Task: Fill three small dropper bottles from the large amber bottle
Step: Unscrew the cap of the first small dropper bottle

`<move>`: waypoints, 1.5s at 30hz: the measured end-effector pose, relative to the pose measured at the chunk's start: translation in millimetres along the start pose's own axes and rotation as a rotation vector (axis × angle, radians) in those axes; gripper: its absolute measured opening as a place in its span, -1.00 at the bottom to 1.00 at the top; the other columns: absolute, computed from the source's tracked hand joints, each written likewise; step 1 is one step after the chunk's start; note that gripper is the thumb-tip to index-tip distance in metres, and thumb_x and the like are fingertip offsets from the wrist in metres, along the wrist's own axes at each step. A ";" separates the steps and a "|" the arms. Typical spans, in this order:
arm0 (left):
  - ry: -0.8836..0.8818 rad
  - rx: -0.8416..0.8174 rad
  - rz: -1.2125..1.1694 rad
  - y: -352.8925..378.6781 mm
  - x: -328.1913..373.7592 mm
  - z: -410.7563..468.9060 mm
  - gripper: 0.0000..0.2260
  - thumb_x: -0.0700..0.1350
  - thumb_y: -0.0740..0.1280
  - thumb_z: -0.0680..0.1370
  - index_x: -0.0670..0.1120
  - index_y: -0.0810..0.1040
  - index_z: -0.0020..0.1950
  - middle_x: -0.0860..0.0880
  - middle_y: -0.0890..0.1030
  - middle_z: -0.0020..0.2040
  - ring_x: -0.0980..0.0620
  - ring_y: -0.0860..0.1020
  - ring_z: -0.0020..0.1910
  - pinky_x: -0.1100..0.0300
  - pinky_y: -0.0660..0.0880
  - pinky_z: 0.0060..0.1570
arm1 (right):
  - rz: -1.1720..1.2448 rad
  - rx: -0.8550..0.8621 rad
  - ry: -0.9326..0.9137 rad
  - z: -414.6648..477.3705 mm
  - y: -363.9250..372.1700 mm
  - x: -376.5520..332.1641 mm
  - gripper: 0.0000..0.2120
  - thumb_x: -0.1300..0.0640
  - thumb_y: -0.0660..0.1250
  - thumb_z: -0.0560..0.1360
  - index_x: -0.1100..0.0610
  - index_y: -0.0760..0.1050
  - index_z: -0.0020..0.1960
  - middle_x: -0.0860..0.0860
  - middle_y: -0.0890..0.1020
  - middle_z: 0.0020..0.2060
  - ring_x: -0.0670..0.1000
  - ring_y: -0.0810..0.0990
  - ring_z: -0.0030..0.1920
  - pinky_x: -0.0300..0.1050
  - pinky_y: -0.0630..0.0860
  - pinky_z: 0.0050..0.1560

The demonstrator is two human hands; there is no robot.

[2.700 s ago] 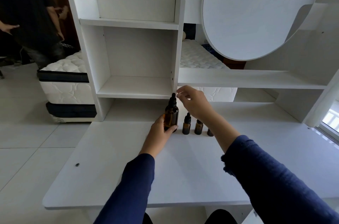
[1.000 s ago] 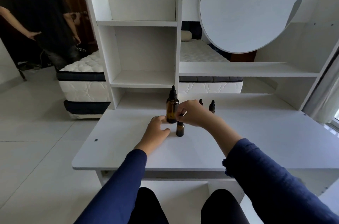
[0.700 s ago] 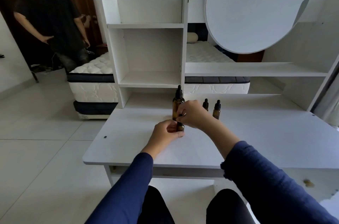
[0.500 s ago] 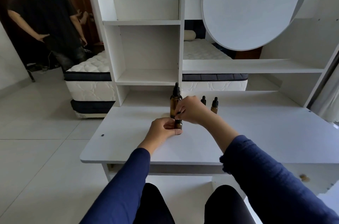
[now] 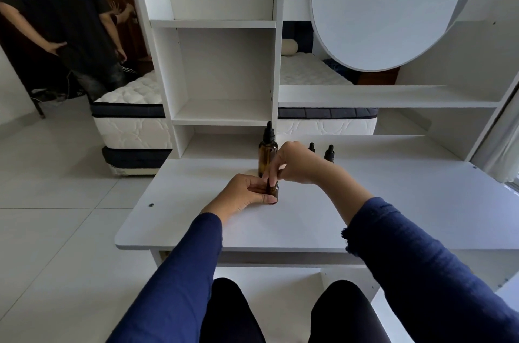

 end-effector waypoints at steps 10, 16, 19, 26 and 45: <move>0.018 0.002 -0.042 2.1 -3.9 -0.5 -0.73 -0.27 0.52 0.33 -0.02 0.66 -0.03 0.10 0.70 -0.16 0.21 0.65 -0.10 0.49 0.47 -0.07 | -0.010 0.043 -0.041 2.8 -2.9 1.1 -0.95 0.18 0.44 0.38 0.10 0.61 -0.16 0.00 0.68 -0.16 -0.05 0.61 -0.12 -0.20 0.56 0.00; 0.050 0.037 -0.063 4.1 -6.7 -1.8 -0.72 -0.32 0.51 0.33 -0.15 0.65 0.01 0.03 0.69 -0.15 0.19 0.65 -0.15 0.45 0.49 -0.08 | -0.197 0.028 -0.025 2.7 -6.6 -8.9 -0.80 0.12 0.46 0.38 0.00 0.47 -0.35 -0.13 0.52 -0.38 -0.10 0.48 -0.26 -0.35 0.43 -0.27; 0.065 0.044 -0.058 4.1 -7.1 -1.5 -0.74 -0.32 0.51 0.34 -0.15 0.66 0.00 0.02 0.69 -0.13 0.18 0.65 -0.13 0.44 0.49 -0.05 | -0.130 -0.015 -0.072 -1.7 -10.3 -16.7 -0.86 0.30 0.35 0.40 0.10 0.60 -0.12 -0.08 0.61 -0.23 -0.07 0.59 -0.11 -0.29 0.50 -0.01; 0.085 0.048 -0.036 4.2 -6.9 -3.0 -0.75 -0.28 0.52 0.34 -0.12 0.66 0.00 0.00 0.69 -0.09 0.13 0.66 -0.07 0.40 0.51 0.03 | -0.411 0.018 -0.028 0.2 -6.4 -16.0 -0.78 0.12 0.29 0.47 0.13 0.48 -0.34 -0.03 0.45 -0.41 0.05 0.41 -0.25 -0.27 0.31 -0.36; 0.118 0.142 0.010 4.3 -4.2 -8.9 -0.73 -0.20 0.54 0.33 -0.02 0.63 -0.01 0.03 0.70 -0.06 0.12 0.65 -0.07 0.32 0.51 0.00 | 0.864 0.684 0.285 -56.7 28.9 89.0 -0.94 0.33 0.34 0.45 0.21 0.50 -0.16 0.08 0.61 -0.25 0.10 0.67 -0.16 -0.09 0.63 -0.06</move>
Point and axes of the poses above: each hand's wrist, its own z-axis towards the middle knuckle, its own y-axis out of the palm, x = y × z, the point moved 5 cm from there along z, towards the middle knuckle
